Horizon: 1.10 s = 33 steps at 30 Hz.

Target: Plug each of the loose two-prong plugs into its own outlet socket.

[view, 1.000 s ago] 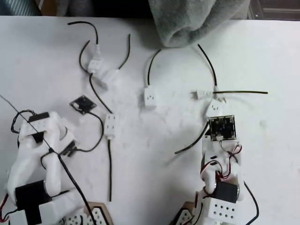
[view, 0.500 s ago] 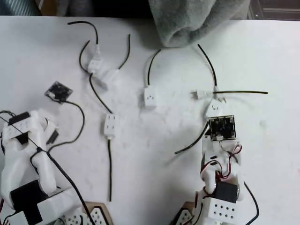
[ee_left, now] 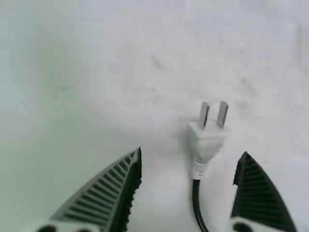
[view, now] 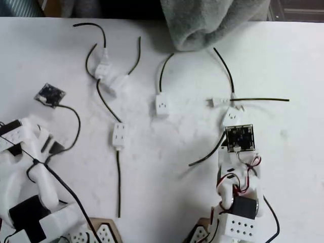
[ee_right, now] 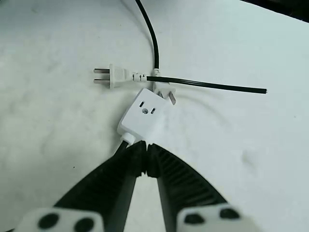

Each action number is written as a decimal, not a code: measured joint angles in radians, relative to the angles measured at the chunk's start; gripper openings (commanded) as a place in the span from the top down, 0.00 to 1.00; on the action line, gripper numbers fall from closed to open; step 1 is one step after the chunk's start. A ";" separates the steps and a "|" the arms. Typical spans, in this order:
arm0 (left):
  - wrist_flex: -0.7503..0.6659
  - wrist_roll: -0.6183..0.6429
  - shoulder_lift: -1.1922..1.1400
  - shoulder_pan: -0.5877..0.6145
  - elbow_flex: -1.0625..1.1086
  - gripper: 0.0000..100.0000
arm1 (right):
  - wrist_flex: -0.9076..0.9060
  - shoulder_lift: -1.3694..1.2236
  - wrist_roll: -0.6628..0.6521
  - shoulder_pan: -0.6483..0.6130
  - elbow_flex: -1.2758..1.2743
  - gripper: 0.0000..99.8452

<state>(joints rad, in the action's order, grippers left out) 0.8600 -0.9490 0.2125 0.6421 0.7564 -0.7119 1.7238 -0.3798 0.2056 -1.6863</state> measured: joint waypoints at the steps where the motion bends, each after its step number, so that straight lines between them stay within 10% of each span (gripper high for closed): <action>1: -0.017 0.000 0.000 0.002 0.000 0.69 | 0.000 0.000 0.000 0.000 0.000 0.98; 17: -0.302 0.000 0.017 0.002 0.150 0.69 | 0.000 0.000 0.000 0.000 0.000 0.98; 33: -0.115 -0.068 0.002 -0.038 0.164 0.80 | 0.000 0.000 0.000 0.000 0.000 0.98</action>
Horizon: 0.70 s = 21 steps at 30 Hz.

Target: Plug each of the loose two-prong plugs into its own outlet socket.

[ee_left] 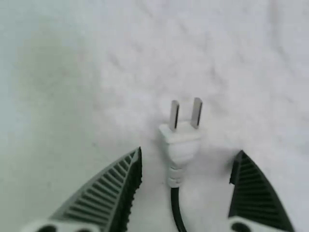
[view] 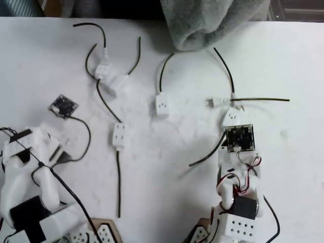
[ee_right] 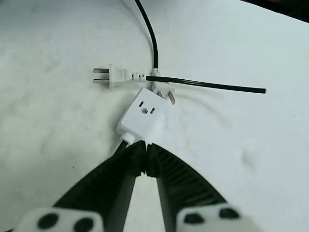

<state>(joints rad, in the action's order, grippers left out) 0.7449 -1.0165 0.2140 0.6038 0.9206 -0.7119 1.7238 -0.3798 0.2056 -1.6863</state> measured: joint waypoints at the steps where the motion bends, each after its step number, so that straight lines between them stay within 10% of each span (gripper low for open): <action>1: 0.002 0.000 0.000 0.000 0.002 0.84 | 0.000 0.000 0.000 0.000 0.000 0.98; 21: 0.081 -0.002 0.000 -0.080 0.006 0.97 | 0.000 0.000 0.000 0.000 0.000 0.98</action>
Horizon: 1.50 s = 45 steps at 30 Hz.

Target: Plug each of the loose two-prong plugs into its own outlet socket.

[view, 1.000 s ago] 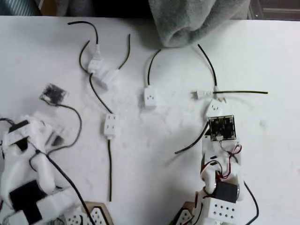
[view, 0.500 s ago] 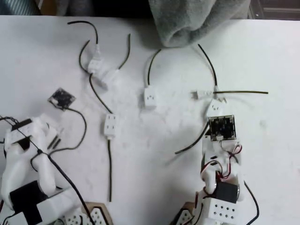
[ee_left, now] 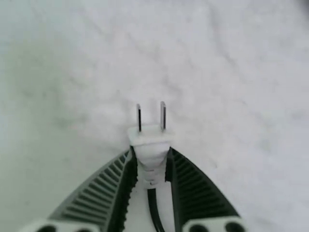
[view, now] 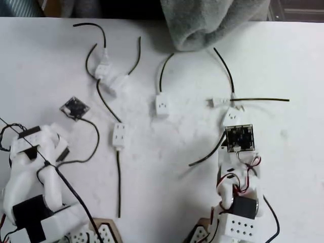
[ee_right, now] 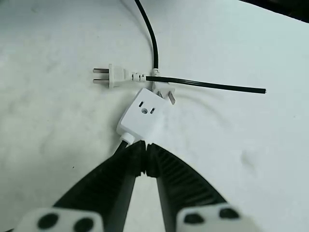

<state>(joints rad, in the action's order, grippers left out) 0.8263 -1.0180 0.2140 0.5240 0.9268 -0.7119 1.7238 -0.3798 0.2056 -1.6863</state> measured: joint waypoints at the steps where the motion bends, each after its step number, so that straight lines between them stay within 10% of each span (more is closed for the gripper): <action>1: 0.017 -0.005 0.000 0.000 -0.002 0.95 | 0.000 0.000 0.000 0.000 0.000 0.98; 9: 0.163 -0.048 0.000 0.000 -0.064 0.64 | 0.000 0.000 0.000 0.000 0.000 0.98; 22: 0.267 0.238 -0.203 0.008 -0.342 0.74 | 0.000 0.000 0.000 0.000 0.000 0.98; 35: 0.908 0.219 -0.971 0.038 -1.181 0.74 | 0.000 0.000 -0.005 -0.026 0.000 0.98; 45: 0.956 0.250 -1.028 0.031 -1.263 0.74 | 0.000 0.000 -0.005 -0.026 0.000 0.98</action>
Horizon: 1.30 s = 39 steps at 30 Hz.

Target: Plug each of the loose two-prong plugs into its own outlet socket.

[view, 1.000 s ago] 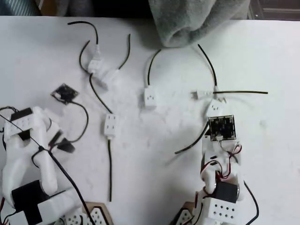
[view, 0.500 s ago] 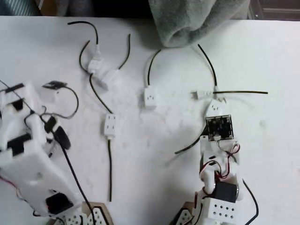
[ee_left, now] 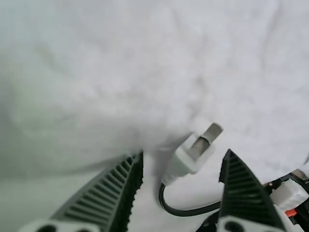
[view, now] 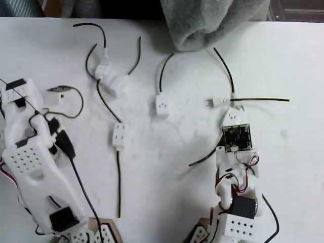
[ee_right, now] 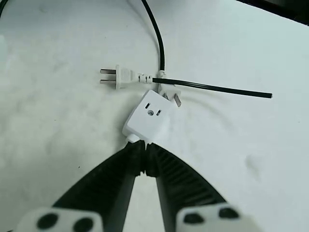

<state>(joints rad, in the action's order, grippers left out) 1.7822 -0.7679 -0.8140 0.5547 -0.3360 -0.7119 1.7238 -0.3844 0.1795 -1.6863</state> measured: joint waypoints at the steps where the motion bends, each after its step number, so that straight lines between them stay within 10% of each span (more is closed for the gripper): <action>1: 0.002 0.011 0.000 0.000 0.000 0.74 | 0.000 0.000 0.000 0.000 0.000 0.98; 39: -0.238 0.207 0.345 -0.192 0.457 0.93 | 0.000 0.000 0.000 -0.002 0.000 0.98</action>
<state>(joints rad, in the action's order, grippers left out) 1.5443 -0.5608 -0.4687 0.3629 0.1212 -0.7119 1.7238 -0.3844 0.1780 -1.6863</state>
